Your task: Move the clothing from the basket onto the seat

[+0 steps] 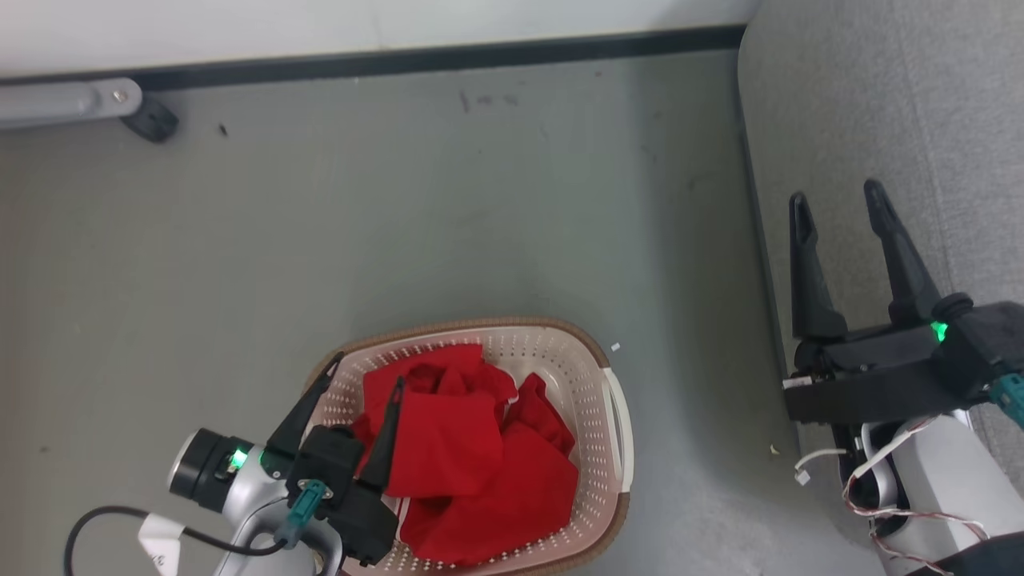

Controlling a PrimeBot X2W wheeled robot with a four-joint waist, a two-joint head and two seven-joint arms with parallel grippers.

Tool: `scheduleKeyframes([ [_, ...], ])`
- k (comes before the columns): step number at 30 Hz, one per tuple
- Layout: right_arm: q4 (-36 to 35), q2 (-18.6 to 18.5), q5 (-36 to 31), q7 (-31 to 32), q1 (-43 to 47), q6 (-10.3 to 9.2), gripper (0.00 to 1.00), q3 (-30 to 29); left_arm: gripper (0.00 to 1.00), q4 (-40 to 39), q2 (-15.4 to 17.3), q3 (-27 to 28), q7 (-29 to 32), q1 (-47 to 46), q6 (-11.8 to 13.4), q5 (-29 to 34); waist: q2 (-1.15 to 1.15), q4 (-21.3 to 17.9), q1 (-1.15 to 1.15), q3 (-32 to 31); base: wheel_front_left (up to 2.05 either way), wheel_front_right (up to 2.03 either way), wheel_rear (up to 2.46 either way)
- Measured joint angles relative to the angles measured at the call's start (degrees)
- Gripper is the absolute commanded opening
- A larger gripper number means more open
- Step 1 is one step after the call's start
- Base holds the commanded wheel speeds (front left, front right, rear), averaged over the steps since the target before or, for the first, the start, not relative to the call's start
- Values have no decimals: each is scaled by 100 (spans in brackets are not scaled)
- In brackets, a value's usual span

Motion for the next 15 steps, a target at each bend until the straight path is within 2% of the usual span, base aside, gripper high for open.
scheduleKeyframes([
  [15, -122, -58, -136, -1, -511, 7, 100, -193, 100, 1137, -179, -543, 123, -740, -346, 350, 0, -112, 0, 770, 0, 0, 0],
])
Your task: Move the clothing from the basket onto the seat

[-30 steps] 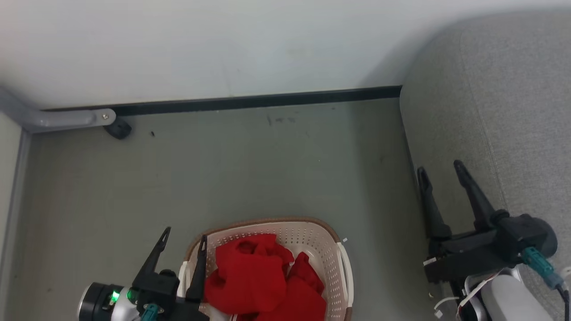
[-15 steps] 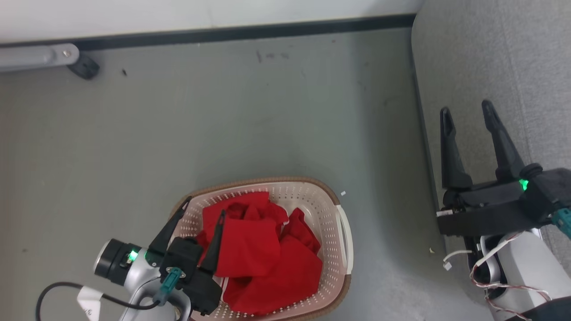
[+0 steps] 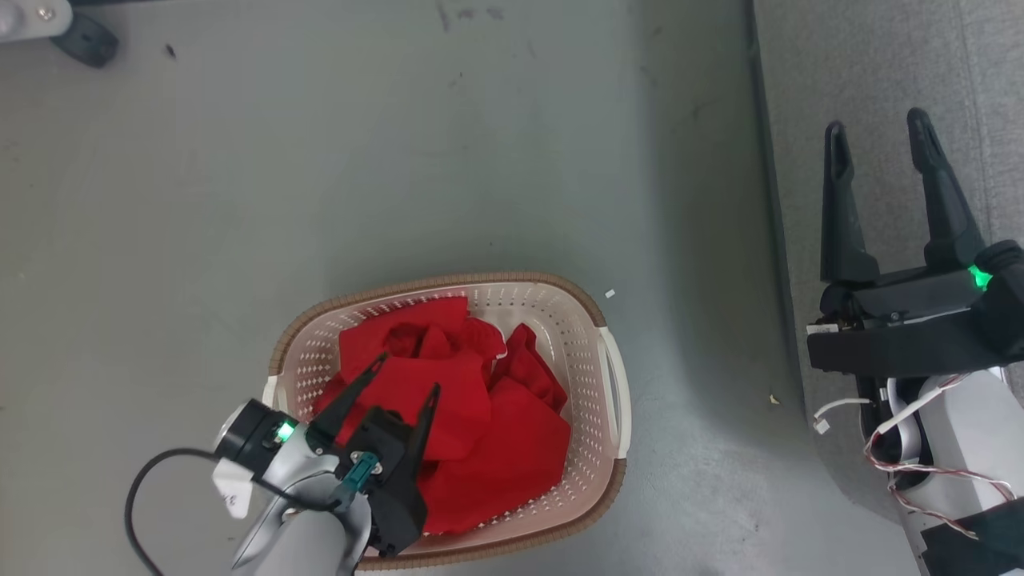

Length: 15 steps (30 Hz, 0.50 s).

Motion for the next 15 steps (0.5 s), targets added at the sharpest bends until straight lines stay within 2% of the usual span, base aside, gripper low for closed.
scheduleKeyframes([
  [15, -15, 32, -90, 0, -97, 37, 100, -7, 100, 886, -54, -122, 142, -576, -147, 90, -1, -122, -1, 360, 0, 0, 0],
])
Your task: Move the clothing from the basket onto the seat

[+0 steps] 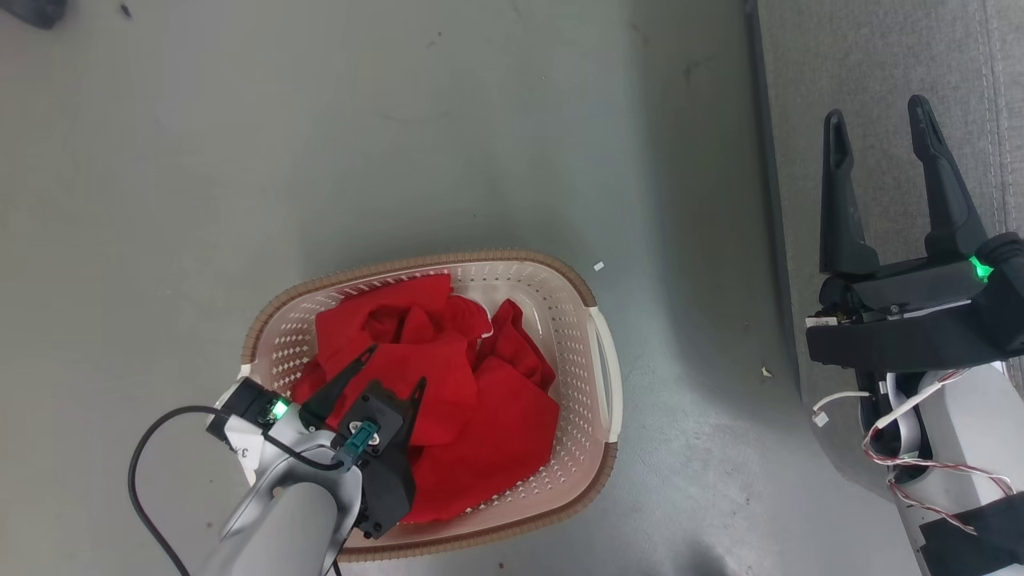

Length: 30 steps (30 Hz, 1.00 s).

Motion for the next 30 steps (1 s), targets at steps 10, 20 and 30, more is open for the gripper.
scheduleKeyframes([
  [10, -73, 22, -22, 0, 0, 4, 100, -57, 100, 471, 4, 87, 88, -400, 10, -1, 0, -124, 0, 254, 0, 0, 0],
  [20, -71, 47, -58, 0, 1, 4, 100, -108, 100, 939, -4, 216, 222, -627, 305, -8, 0, -159, 0, 421, 0, 0, 0],
  [30, -37, 104, -98, 0, -1, 33, 100, -163, 0, 1241, -115, 136, 199, -736, 268, -15, -1, -132, 0, 454, 0, 0, 0],
])
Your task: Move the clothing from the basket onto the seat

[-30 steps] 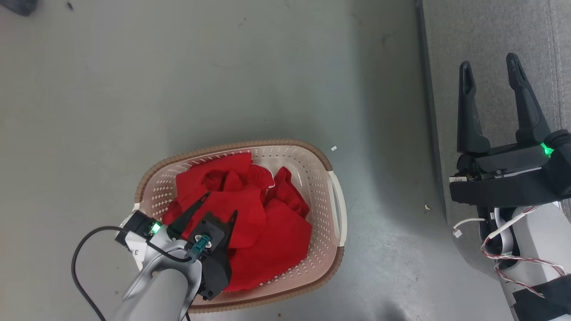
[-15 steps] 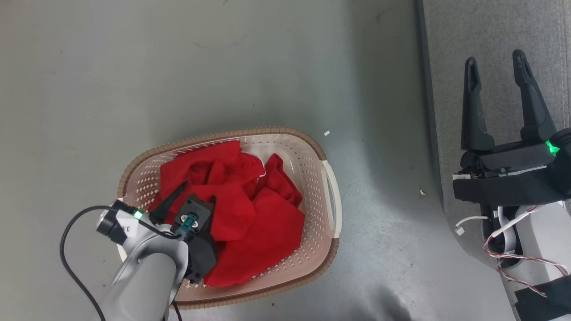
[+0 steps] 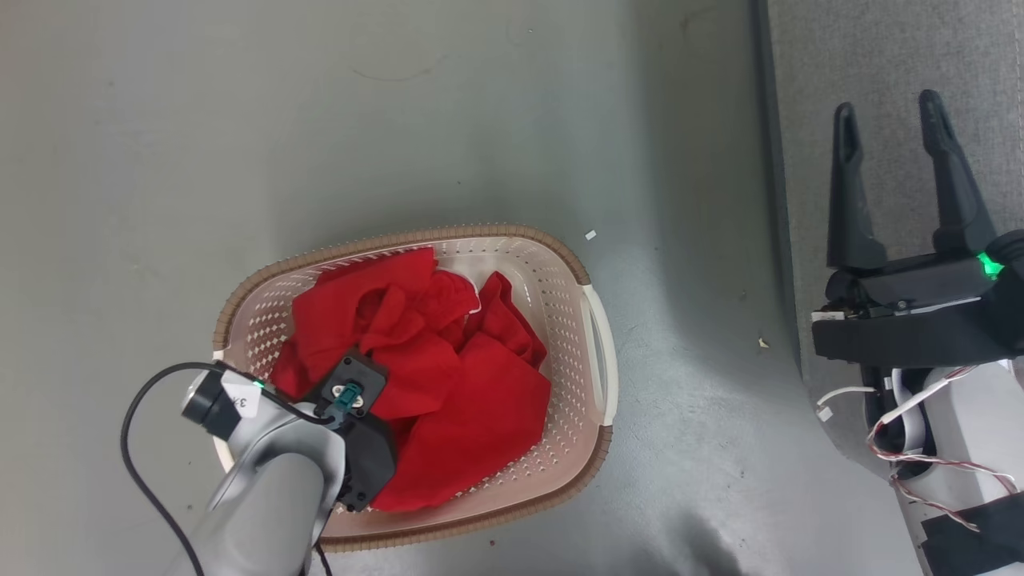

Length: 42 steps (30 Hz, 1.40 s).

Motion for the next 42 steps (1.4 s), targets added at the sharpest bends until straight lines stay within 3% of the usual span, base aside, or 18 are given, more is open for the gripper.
scheduleKeyframes([
  [18, 583, 81, -1, 0, 46, 129, 100, -68, 0, -156, -163, -33, -402, -74, -379, -399, 0, 410, -1, -516, 0, 0, 0],
  [42, 1517, 261, 0, 1, 781, 382, 100, -37, 0, -1226, -168, -112, -472, 297, -578, -912, -1, 700, -2, -2255, 0, 0, 0],
])
